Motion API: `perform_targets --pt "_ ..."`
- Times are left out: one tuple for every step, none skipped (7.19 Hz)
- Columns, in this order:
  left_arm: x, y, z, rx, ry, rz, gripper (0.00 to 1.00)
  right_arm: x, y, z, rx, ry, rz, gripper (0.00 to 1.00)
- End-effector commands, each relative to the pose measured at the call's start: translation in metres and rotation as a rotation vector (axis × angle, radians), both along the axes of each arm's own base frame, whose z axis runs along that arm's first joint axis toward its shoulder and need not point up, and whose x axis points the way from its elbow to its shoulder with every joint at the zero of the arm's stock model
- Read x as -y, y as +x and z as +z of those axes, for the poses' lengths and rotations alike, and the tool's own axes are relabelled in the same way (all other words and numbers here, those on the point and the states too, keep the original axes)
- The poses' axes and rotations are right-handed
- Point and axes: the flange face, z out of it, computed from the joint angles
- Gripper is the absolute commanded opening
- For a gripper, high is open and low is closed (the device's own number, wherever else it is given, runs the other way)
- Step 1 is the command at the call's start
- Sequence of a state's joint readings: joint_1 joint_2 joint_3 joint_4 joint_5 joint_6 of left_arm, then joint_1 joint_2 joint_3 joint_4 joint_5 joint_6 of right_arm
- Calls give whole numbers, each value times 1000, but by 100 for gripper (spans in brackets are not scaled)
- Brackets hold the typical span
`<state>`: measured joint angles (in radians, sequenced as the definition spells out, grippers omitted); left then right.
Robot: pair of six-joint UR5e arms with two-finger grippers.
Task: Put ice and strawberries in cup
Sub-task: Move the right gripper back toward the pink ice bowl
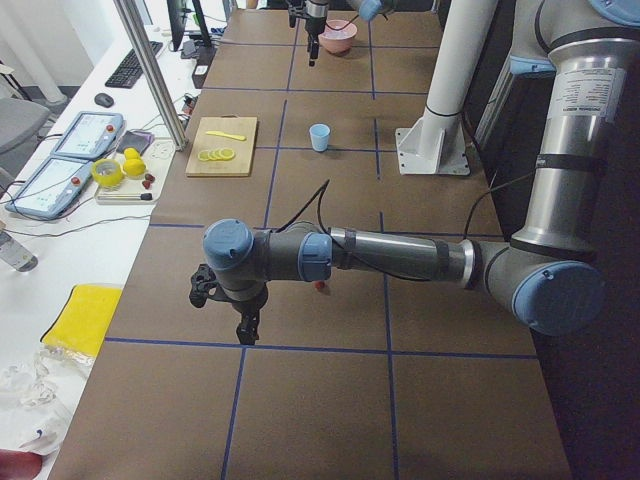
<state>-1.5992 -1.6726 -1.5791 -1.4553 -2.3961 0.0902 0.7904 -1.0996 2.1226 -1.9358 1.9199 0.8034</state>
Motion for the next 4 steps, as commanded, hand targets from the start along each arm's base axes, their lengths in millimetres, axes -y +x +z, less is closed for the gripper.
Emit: perform_targets --pt "-1 0 -5 0 8 -2 100 -3 83 62 -41 41 -66 99" --pt "-2 0 -6 -1 8 -2 100 -4 114 100 -36 70 -86 99" --pt "-2 0 -6 -1 8 -2 100 -7 150 141 -34 105 -104 99" --pt "-2 0 -7 -1 9 -2 100 1 192 172 -4 110 -147 99"
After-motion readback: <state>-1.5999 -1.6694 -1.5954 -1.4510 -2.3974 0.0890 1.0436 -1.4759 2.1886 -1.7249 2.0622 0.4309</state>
